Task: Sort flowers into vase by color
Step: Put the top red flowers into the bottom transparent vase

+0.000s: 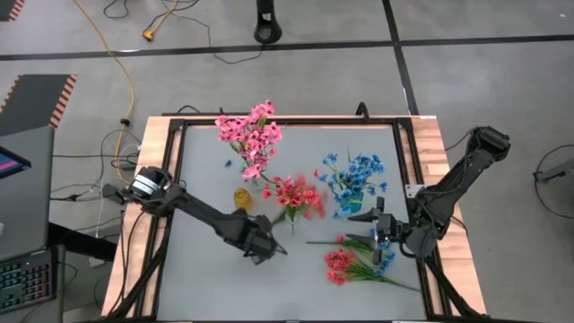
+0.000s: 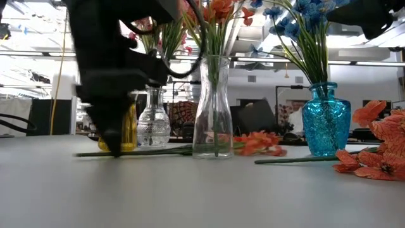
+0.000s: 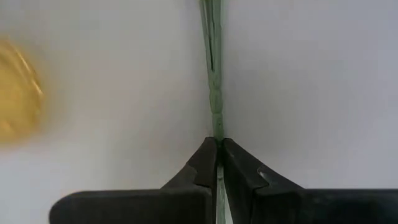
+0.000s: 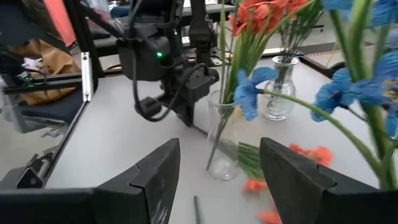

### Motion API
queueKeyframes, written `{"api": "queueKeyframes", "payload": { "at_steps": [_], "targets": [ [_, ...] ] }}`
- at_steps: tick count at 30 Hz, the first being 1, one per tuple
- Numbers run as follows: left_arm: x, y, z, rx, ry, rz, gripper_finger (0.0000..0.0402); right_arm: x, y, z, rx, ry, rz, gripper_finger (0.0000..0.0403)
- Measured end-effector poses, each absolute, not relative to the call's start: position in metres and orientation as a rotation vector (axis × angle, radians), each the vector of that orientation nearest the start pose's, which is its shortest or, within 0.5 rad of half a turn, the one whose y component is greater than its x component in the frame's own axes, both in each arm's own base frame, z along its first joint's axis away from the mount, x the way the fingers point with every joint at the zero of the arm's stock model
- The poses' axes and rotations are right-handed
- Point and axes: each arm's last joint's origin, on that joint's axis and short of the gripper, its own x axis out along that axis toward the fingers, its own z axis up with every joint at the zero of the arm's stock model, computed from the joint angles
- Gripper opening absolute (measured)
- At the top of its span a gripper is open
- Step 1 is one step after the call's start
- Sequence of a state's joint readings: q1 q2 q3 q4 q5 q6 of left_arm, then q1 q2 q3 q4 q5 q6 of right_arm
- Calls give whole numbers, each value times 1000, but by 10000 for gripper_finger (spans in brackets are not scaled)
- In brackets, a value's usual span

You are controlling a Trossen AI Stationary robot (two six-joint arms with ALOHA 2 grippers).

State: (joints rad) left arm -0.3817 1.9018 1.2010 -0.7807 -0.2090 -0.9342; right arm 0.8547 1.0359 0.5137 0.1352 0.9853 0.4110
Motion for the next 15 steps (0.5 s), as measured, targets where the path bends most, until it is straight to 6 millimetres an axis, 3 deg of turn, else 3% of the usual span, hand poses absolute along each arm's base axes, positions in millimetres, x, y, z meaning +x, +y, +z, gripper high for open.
{"api": "queueKeyframes", "payload": {
  "at_steps": [15],
  "targets": [
    [269,-196,147,-536,1582,451,2,153,141,228,110,227,-107,249]
  ]
}}
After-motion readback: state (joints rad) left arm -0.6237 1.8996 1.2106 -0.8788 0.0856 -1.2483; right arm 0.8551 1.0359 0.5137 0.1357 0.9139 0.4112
